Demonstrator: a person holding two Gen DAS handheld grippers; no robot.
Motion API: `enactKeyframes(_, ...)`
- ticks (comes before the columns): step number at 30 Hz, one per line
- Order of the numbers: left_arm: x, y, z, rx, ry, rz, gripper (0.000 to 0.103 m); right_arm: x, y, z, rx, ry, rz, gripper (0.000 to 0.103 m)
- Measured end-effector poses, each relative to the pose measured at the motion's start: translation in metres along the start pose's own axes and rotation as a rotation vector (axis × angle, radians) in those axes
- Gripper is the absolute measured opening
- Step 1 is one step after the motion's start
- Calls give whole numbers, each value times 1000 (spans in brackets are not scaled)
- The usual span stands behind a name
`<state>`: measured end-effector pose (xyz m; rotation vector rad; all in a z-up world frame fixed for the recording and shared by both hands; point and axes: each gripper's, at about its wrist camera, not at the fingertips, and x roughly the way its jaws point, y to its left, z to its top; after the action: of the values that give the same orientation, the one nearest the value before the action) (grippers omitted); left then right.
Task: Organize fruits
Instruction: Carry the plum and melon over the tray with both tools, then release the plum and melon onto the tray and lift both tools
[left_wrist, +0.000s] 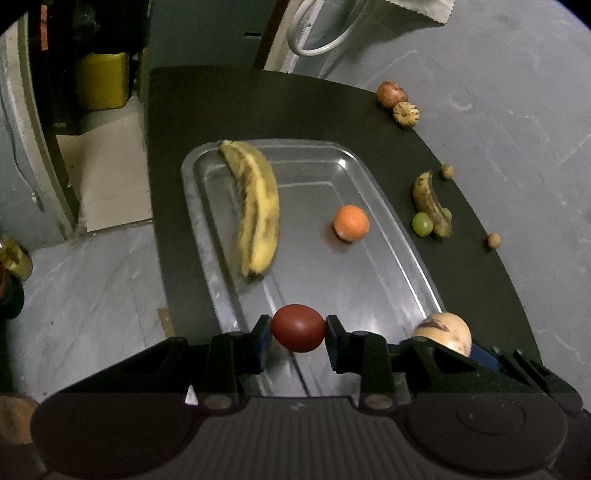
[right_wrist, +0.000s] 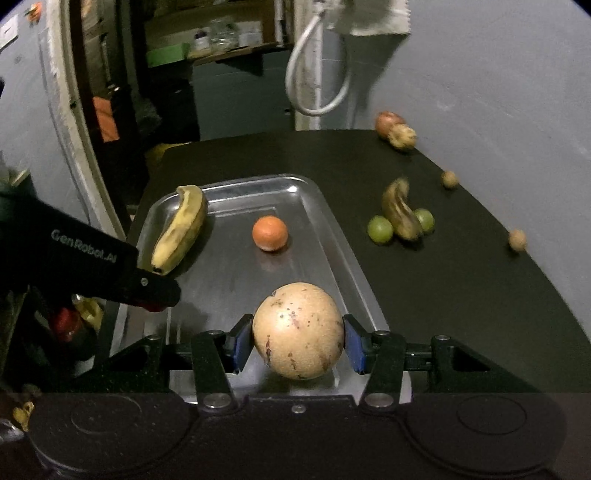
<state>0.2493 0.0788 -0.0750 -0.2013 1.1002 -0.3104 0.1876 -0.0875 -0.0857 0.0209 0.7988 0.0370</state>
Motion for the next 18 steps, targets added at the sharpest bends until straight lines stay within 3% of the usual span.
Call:
enactKeyframes(13,28,5,15,3,31,16,34,30,-4,3,-11,26,1,52)
enactKeyframes(16,29,5,16,0,33,13,35,29,-7,3,7,33,-5,57)
enactKeyframes(18,28,7,16,-19,39,3,39,22,-11,1,46,32,0,67)
